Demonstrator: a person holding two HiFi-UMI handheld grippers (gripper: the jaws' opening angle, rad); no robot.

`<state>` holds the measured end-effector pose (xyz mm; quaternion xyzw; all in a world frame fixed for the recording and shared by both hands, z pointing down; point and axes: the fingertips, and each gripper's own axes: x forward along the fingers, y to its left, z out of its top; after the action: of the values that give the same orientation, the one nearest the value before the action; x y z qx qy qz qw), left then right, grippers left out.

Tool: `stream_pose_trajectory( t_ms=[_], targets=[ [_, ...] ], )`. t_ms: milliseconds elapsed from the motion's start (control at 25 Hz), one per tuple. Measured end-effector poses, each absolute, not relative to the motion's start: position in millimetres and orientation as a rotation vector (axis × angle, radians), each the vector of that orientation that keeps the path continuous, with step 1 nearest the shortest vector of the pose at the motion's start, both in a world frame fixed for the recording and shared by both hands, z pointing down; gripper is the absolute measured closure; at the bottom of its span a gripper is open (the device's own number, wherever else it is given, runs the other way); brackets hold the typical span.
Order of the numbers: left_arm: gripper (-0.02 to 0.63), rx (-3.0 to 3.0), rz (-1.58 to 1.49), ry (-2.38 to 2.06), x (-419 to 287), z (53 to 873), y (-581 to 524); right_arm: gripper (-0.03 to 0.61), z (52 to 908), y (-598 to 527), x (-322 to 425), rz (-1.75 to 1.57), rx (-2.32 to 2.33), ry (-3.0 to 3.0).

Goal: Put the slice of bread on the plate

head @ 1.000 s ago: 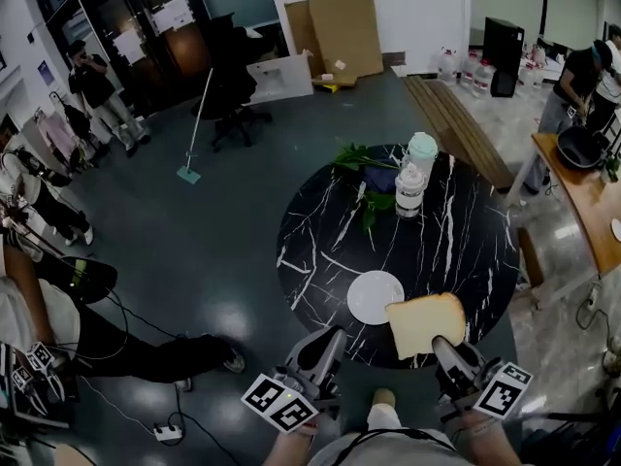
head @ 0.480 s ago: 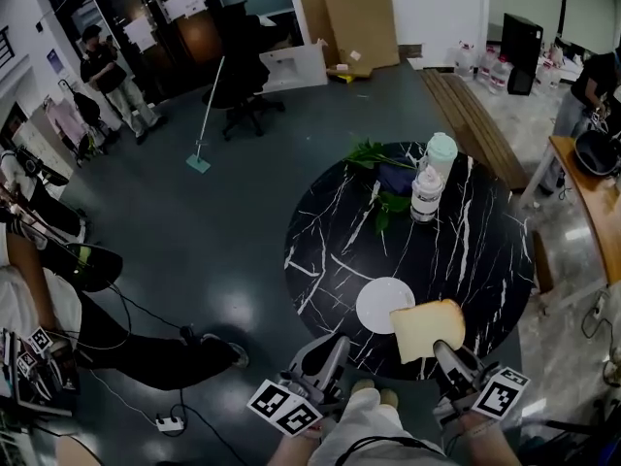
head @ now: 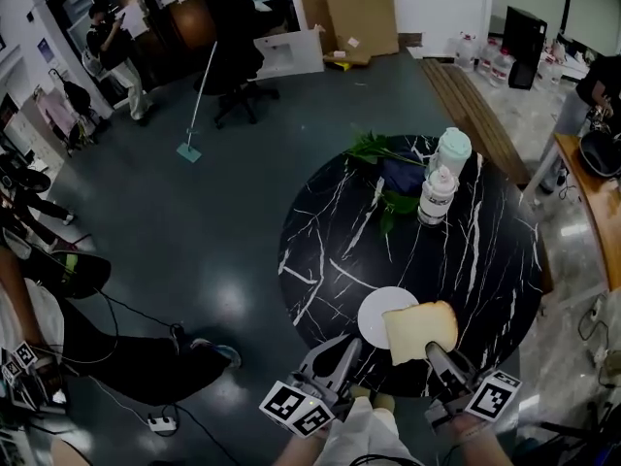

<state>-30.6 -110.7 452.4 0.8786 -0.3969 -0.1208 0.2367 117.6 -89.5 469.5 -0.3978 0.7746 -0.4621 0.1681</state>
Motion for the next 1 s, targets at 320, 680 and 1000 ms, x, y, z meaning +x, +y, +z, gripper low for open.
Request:
stream_pose_trajectory(
  t_ms=[320,680,1000],
  targets=[
    [0.604,2.315,-0.381,-1.135,-47.3,496.5,-123.2,0.486,516.4,-118.3,94.6,-1.41,-1.114,2.132],
    [0.604,2.254,-0.435,-1.103,-47.9,525.1,-125.8,0.486,550.6,-143.4,63.1,-1.536,-1.103,1.983],
    [0.604,2.266,-0.471,-1.06,-46.4,523.0,-128.0,0.486,581.8,-142.0,62.3,-1.638,-1.253,2.026]
  ],
)
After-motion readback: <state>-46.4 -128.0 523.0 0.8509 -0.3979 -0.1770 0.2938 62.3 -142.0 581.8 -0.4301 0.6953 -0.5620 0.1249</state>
